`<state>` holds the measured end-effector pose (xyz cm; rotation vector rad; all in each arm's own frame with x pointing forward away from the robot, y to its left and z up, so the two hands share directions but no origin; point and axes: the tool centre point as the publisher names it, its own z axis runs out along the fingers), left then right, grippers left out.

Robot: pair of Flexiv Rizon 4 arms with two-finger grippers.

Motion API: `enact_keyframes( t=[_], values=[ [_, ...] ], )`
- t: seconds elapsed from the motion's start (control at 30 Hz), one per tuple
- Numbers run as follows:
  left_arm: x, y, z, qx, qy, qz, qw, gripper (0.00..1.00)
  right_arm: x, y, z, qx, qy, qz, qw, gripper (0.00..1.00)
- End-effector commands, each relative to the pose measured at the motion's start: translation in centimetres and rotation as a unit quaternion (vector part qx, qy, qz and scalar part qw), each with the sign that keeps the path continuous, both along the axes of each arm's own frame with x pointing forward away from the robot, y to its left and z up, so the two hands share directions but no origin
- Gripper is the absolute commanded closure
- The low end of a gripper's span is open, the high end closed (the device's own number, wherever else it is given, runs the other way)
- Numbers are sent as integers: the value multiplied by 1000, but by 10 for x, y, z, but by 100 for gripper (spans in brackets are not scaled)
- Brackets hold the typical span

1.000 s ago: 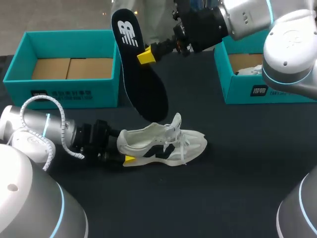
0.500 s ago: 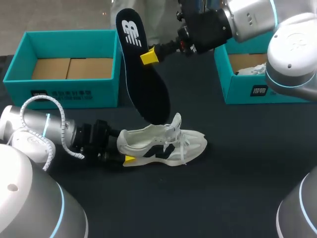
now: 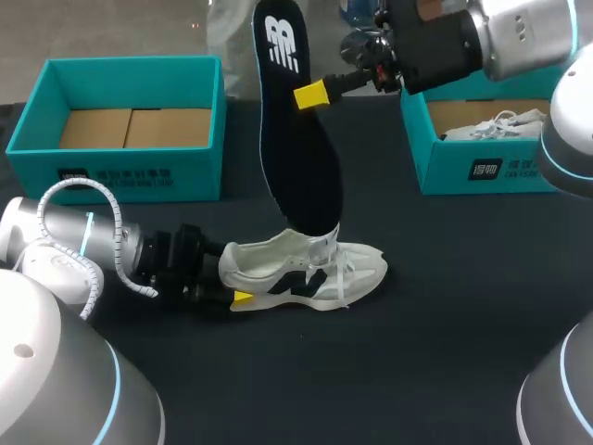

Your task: Take the shoe out of the shoebox, open the shoe tongue, remove and reinsert the insole, then place the shoe into the shoebox

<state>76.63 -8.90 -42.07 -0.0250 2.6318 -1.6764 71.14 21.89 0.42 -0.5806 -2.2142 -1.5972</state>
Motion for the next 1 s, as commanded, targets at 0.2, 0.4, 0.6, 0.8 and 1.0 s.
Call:
enact_keyframes(
  t=[0.2,0.4,0.6,0.8,1.0],
  values=[
    [1,0,-2,1,0,0,1000,100,-13,-10,20,-11,-4,-12,1000,100],
    [1,0,-2,1,0,0,1000,100,-13,-16,16,-21,11,2,1000,100],
    [1,0,-2,1,0,0,1000,100,-11,-23,5,-37,27,-4,999,100],
    [1,0,-2,1,0,0,1000,100,-16,-27,-1,-38,33,-12,999,100],
    [1,0,-2,1,0,0,1000,100,-16,-27,-1,-38,33,-12,999,100]
  ],
)
